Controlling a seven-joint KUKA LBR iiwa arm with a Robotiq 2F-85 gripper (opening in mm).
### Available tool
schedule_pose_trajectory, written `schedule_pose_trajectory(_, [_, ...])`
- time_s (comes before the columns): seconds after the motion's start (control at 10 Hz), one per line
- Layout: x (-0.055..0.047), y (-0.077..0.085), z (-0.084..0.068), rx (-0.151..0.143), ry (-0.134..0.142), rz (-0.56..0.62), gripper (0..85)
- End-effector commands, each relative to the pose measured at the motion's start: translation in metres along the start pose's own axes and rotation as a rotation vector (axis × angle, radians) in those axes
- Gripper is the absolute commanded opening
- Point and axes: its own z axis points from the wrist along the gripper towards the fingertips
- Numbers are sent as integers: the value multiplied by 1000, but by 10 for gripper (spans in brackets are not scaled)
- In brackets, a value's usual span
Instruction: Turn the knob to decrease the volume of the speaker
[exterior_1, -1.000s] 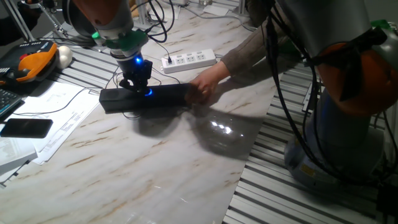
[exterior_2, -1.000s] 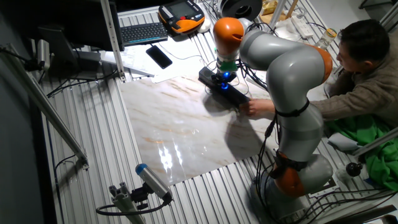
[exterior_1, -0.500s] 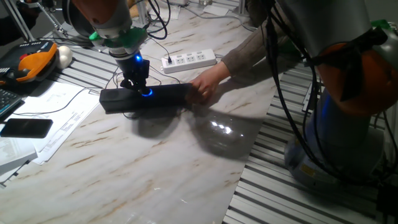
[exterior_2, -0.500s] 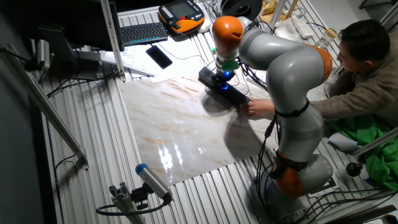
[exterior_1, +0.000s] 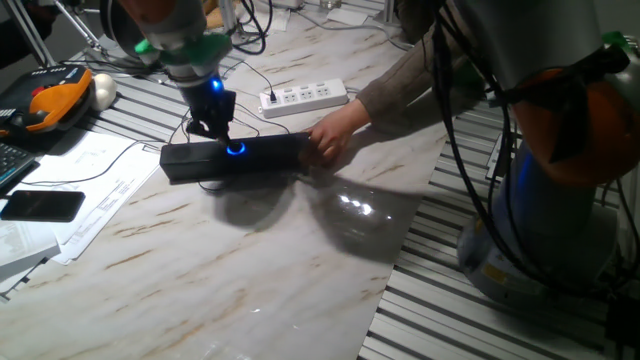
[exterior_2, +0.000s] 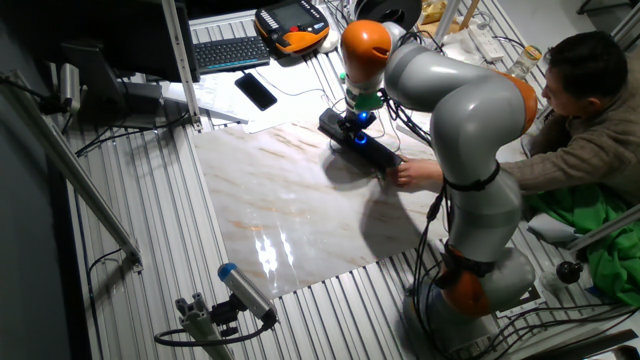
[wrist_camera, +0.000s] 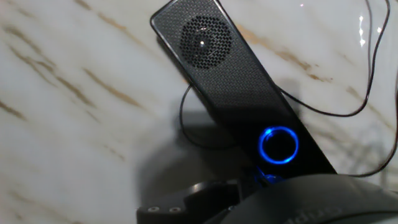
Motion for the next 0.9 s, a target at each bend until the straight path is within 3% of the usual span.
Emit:
schedule_pose_trajectory(0.0, [4,-2,-9,-34,4,11,0])
schedule_pose_trajectory(0.1, [10,-3,-17,-61,0,18,0])
schedule_pose_trajectory(0.2, [17,-6,-25,-67,-12,20,0])
schedule_pose_trajectory(0.4, [35,-13,-46,-34,-25,17,0])
schedule_pose_trajectory(0.5, [41,-14,-50,-31,-37,16,0])
schedule_pose_trajectory(0.8, [52,-16,-56,-48,-15,0,0])
